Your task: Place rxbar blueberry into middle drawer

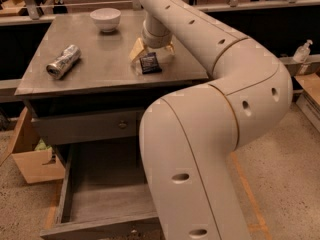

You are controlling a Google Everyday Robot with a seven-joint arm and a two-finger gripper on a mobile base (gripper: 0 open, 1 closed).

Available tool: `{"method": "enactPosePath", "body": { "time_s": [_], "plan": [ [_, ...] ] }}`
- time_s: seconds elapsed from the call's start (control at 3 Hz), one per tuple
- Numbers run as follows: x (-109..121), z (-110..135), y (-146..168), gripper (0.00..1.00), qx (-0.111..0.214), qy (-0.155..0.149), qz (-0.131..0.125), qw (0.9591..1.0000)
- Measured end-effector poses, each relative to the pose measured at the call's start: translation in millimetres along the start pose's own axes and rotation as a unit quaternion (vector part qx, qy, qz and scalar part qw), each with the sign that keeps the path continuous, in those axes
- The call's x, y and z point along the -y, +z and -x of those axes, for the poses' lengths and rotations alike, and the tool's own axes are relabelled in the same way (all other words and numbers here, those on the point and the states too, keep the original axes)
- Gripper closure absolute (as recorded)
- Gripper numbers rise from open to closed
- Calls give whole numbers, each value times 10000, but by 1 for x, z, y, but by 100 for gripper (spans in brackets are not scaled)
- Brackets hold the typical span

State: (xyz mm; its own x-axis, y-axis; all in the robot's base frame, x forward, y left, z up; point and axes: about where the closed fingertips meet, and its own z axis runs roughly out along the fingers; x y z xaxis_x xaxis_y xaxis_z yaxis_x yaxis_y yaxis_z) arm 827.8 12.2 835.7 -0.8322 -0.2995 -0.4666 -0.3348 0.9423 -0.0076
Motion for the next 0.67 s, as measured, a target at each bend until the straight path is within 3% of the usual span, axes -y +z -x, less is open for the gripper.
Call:
{"method": "enactPosePath", "body": {
  "time_s": [0.67],
  "plan": [
    [-7, -2, 4, 64, -136, -16, -6, 9999]
  ]
}}
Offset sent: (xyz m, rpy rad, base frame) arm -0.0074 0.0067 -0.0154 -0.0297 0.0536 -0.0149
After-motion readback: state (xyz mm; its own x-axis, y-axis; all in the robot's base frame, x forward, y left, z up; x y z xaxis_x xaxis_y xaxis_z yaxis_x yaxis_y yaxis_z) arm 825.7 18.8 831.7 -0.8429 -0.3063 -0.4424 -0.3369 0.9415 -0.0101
